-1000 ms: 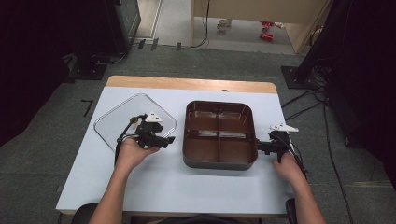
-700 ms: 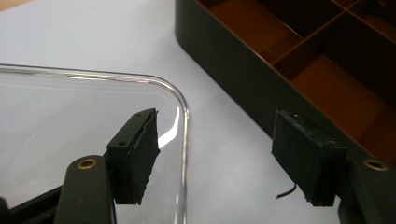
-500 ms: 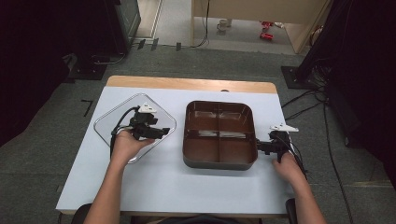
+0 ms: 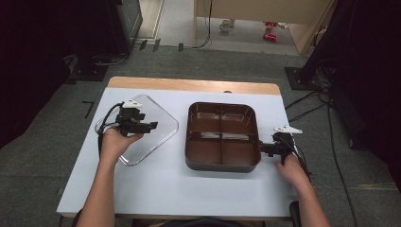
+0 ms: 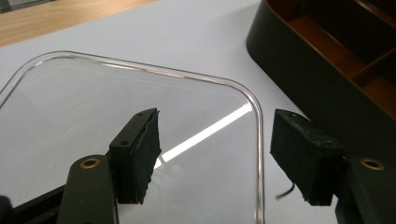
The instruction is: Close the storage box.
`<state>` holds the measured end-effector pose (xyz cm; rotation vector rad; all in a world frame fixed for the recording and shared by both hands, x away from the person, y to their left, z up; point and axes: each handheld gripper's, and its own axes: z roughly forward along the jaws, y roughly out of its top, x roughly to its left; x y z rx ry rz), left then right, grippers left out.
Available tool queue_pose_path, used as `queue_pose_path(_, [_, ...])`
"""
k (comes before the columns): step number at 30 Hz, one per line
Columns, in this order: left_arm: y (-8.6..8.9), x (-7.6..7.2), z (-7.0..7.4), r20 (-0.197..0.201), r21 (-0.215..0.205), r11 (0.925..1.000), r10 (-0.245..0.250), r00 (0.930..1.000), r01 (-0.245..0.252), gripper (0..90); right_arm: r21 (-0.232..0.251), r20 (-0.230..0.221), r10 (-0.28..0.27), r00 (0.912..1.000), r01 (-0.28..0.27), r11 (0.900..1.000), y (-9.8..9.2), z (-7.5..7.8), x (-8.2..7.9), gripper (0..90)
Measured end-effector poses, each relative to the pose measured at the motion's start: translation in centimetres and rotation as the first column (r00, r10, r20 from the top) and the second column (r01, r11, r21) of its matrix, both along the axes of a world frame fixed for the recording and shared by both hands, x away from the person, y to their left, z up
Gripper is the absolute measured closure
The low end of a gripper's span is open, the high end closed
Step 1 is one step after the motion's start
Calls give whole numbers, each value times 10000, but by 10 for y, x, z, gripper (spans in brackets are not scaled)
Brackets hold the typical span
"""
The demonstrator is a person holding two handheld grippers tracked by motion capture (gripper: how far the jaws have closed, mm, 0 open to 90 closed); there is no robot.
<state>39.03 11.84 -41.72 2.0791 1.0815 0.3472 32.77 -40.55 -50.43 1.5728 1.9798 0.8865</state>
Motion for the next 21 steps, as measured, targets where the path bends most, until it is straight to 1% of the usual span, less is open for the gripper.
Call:
queue_pose_path(2, [7, 4, -3, 82, 201, 9994, 266, 9996, -268, 340, 0, 1, 1, 10000, -1, 10000, 0, 0, 0, 121])
queue_pose_path(3, [12, 7, -6, 66, 213, 9987, 452, 9990, -453, 342, -2, 1, 1, 10000, -1, 10000, 0, 0, 0, 122])
queue_pose_path(5, [18, 10, -11, 70, 217, 9975, 669, 9977, -670, 345, 0, 2, 0, 10000, 0, 10000, 0, 0, 0, 122])
queue_pose_path(6, [18, 10, -11, 70, 217, 9975, 669, 9977, -670, 348, 0, 2, 0, 10000, 0, 10000, 0, 0, 0, 122])
queue_pose_path(7, [21, 11, -13, 68, 282, 9966, 772, 9970, -774, 348, 1, 0, -1, 10000, 1, 10000, 0, 0, 0, 121])
queue_pose_path(9, [27, 13, -20, 75, 391, 9944, 977, 9952, -979, 376, 2, -2, -2, 10000, 2, 10000, 0, 0, 0, 122])
queue_pose_path(11, [28, 14, -22, 79, 394, 9935, 1069, 9942, -1071, 378, 2, -1, -3, 10000, 3, 10000, 0, 0, 0, 122])
queue_pose_path(12, [30, 15, -26, 135, 328, 9918, 1228, 9923, -1232, 384, 3, 0, -1, 10000, 1, 10000, 0, 0, 0, 121])
queue_pose_path(13, [30, 15, -26, 135, 328, 9918, 1228, 9923, -1232, 386, 3, 0, -1, 10000, 1, 10000, 0, 0, 0, 121])
queue_pose_path(14, [33, 16, -32, 53, 332, 9899, 1375, 9905, -1376, 387, 4, 2, -2, 10000, 2, 10000, 0, 0, 0, 122])
queue_pose_path(16, [36, 17, -39, -190, 260, 9872, 1576, 9873, -1570, 393, 4, 2, -1, 10000, 1, 10000, 0, 0, 0, 121])
queue_pose_path(17, [36, 17, -39, -190, 260, 9872, 1576, 9873, -1570, 410, 4, 2, -1, 10000, 1, 10000, 0, 0, 0, 121])
queue_pose_path(19, [38, 18, -44, -357, 266, 9841, 1764, 9837, -1755, 421, 7, 2, -1, 10000, 1, 10000, 0, 0, 0, 122])
queue_pose_path(20, [39, 18, -47, -321, 209, 9811, 1930, 9807, -1924, 438, 3, 1, -1, 10000, 1, 10000, 0, 0, 0, 121])
queue_pose_path(21, [39, 18, -47, -321, 209, 9811, 1930, 9807, -1924, 444, 4, 2, 0, 10000, 0, 10000, 0, 0, 0, 122])
